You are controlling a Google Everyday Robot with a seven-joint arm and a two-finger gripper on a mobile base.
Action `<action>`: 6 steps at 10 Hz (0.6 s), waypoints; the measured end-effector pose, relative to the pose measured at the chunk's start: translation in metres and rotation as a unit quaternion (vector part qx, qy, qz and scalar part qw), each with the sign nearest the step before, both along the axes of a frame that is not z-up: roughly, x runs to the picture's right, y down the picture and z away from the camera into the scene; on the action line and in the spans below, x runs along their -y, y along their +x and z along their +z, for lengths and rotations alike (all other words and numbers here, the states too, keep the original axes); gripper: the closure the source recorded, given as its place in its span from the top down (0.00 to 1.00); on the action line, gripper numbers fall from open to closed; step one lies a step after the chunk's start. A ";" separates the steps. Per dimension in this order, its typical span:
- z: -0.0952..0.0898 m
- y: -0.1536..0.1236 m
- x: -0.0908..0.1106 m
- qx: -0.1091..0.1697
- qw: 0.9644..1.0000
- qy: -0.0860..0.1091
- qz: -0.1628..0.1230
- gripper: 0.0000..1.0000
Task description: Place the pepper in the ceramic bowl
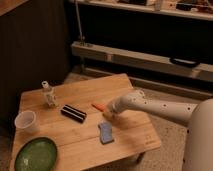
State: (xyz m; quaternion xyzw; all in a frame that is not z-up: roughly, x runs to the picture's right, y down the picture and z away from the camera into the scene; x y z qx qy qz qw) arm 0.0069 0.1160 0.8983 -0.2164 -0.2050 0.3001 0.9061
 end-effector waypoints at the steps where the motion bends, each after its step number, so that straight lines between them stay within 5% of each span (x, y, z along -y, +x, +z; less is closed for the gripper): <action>1: -0.012 -0.005 0.009 0.005 1.000 0.008 -0.004 0.26; 3: -0.055 -0.038 0.028 0.023 0.999 0.026 -0.030 0.26; 6: -0.117 -0.106 0.015 0.072 0.993 0.030 -0.084 0.26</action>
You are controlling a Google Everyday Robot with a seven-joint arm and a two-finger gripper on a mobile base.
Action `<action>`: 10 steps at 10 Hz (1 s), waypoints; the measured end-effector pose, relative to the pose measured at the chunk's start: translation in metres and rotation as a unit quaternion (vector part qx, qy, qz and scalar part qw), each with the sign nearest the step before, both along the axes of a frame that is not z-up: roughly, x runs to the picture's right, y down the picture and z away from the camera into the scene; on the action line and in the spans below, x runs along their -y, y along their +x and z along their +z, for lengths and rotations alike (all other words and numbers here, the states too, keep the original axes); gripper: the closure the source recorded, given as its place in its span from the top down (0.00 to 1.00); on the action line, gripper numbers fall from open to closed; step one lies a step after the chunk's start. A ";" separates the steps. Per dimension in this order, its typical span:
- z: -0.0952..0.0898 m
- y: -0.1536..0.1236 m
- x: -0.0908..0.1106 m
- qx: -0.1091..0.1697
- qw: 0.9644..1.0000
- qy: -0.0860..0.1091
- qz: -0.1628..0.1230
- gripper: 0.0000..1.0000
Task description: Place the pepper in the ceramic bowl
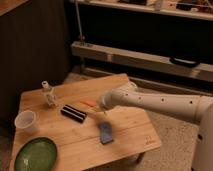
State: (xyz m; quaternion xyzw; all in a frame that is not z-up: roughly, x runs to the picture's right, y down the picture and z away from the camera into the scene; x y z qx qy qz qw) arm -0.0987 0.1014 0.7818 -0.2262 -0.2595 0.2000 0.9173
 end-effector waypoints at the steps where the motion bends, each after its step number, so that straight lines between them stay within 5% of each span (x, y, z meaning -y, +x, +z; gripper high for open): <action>1: -0.017 -0.016 -0.010 0.017 1.000 -0.004 -0.020 0.26; 4: -0.069 -0.065 -0.044 0.085 0.992 -0.039 -0.086 0.26; 7: -0.107 -0.103 -0.069 0.154 0.975 -0.082 -0.140 0.22; 10: -0.108 -0.104 -0.070 0.157 0.974 -0.083 -0.142 0.22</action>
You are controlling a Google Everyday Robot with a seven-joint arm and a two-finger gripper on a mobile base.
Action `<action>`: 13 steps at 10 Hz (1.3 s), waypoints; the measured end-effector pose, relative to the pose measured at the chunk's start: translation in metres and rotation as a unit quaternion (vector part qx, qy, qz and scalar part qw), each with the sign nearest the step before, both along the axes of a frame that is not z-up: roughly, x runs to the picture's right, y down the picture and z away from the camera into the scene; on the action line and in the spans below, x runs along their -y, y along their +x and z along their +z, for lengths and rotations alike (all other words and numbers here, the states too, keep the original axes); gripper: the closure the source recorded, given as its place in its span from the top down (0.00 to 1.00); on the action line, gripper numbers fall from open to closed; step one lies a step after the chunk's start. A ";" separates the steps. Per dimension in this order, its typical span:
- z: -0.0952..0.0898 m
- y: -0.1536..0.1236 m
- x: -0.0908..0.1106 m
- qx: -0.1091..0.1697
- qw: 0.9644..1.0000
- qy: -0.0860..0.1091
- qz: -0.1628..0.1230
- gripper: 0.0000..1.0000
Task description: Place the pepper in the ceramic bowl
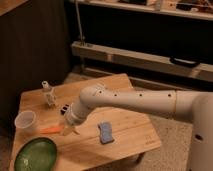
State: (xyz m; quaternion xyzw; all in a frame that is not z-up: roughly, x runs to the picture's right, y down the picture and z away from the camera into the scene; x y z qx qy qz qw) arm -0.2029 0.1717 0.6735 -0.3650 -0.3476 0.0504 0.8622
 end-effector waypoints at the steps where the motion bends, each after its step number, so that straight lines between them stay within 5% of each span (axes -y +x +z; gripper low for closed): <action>1: 0.000 0.000 0.000 0.000 1.000 0.000 0.000 0.22; 5: 0.000 -0.001 0.000 0.002 1.000 0.001 -0.003 0.22; 8: -0.013 -0.038 -0.013 0.030 0.998 0.011 -0.055 0.22; 13: 0.004 -0.083 -0.055 0.056 0.990 -0.017 -0.131 0.26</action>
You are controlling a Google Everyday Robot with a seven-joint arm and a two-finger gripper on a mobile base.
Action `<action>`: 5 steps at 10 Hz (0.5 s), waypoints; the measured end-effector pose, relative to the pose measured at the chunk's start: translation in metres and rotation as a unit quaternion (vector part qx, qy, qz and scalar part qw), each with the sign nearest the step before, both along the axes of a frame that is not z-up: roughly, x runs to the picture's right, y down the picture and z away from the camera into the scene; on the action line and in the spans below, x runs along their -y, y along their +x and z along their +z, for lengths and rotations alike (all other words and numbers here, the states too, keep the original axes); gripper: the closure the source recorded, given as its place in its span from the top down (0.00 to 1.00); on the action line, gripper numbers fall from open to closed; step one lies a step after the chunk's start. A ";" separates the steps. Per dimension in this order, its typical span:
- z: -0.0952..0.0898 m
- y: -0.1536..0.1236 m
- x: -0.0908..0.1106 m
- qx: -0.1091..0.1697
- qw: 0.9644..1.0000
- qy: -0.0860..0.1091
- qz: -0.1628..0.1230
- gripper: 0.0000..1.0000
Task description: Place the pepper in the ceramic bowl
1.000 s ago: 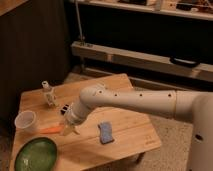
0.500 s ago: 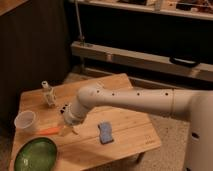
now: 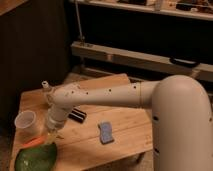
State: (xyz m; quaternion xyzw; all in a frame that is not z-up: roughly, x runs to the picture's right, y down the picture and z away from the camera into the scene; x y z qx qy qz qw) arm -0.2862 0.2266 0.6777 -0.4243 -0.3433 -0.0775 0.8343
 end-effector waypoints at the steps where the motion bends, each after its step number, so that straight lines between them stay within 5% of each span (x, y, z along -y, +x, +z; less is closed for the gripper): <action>1: 0.005 0.000 -0.011 0.000 1.000 -0.007 -0.008 0.35; 5: -0.009 -0.009 -0.034 0.015 0.999 0.000 -0.045 0.72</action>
